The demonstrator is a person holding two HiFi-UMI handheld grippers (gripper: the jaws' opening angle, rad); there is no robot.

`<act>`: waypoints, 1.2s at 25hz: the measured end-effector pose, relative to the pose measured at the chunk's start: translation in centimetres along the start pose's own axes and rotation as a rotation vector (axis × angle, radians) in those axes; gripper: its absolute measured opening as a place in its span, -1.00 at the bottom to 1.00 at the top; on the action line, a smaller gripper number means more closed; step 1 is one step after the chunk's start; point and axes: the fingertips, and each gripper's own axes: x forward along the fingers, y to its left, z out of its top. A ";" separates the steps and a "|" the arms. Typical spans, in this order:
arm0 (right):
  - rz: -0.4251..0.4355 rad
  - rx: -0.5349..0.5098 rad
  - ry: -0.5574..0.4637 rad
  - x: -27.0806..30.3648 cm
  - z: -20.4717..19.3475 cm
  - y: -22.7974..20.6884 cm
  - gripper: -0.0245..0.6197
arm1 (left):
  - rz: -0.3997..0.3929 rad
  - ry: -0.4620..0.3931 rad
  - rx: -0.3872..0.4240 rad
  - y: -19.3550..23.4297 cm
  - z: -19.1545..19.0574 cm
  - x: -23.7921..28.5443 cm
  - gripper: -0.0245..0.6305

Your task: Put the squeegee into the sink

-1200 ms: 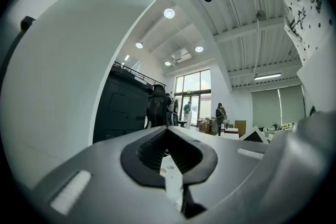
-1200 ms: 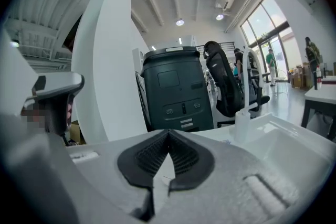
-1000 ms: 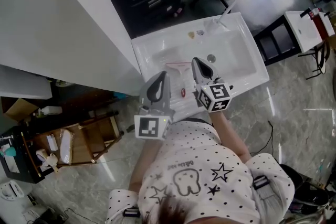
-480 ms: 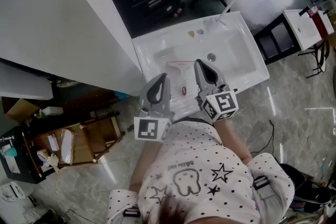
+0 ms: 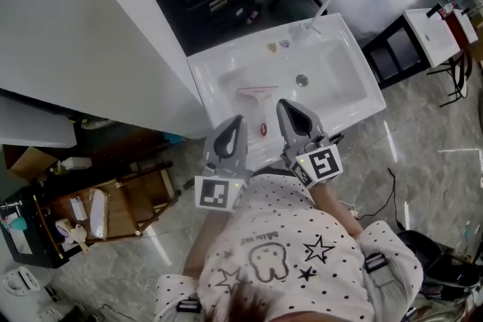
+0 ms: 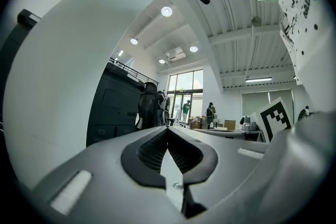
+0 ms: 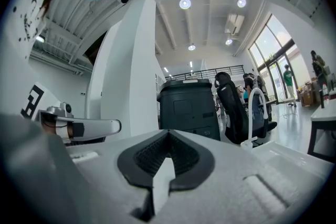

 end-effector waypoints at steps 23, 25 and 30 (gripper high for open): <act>0.083 0.003 0.102 -4.6 -2.6 4.8 -0.94 | -0.131 0.102 -0.015 -5.5 -3.1 -1.5 -0.93; 0.078 0.000 0.108 -4.8 -2.6 4.6 -0.95 | -0.145 0.098 -0.013 -6.1 -3.1 -1.3 -0.94; 0.069 -0.012 0.120 -5.8 -3.0 4.3 -0.94 | -0.141 0.103 -0.041 -6.8 -3.8 -1.3 -0.94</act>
